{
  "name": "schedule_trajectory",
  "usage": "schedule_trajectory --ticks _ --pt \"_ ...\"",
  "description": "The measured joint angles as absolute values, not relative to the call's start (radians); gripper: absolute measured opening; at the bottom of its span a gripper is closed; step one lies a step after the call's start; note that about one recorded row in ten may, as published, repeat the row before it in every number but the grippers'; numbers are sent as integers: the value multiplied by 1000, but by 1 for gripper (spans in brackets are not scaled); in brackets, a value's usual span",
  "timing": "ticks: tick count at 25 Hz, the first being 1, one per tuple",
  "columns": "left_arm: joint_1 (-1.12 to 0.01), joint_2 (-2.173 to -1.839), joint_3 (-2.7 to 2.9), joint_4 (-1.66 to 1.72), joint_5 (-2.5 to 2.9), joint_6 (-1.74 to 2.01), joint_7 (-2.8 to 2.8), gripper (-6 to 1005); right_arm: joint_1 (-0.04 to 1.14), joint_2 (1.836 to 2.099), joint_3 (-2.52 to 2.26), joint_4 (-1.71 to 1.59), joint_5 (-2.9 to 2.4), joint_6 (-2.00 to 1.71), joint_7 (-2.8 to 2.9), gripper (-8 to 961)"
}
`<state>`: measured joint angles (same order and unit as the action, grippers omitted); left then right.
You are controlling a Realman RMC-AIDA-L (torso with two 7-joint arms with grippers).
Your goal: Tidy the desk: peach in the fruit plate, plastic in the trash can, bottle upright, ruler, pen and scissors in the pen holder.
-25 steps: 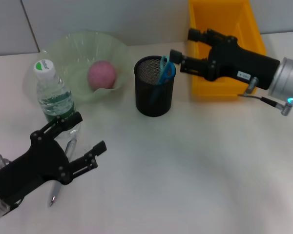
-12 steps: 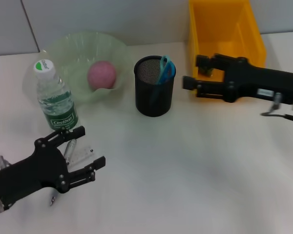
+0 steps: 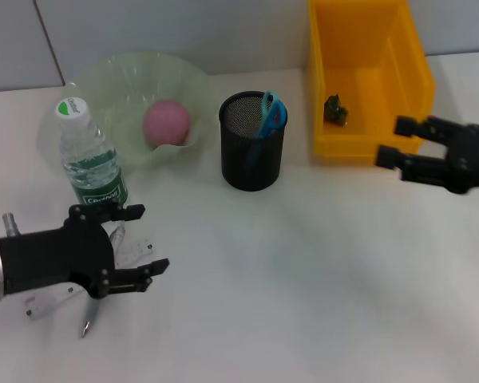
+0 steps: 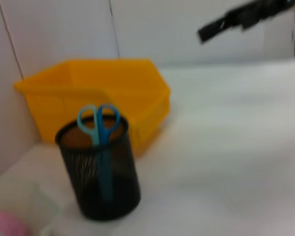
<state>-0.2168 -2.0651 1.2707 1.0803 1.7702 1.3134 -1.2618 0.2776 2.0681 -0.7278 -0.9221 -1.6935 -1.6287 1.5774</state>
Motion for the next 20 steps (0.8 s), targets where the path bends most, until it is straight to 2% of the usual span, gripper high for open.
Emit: schedule_trajectory --ticks 4,10,20 --pt "-241 -2067 1283 1181 1918 1299 -1369 776 265 2067 -669 -971 -1792 -1698 1614 833" --pt "-281 -2070 1374 1280 2097 1258 -1499 775 267 2080 -734 -1144 -1962 -1730 1707 833" --pt "-300 -2071 1436 1289 2160 1219 -1525 774 286 2080 -782 -1108 -1978 -1741 1635 833"
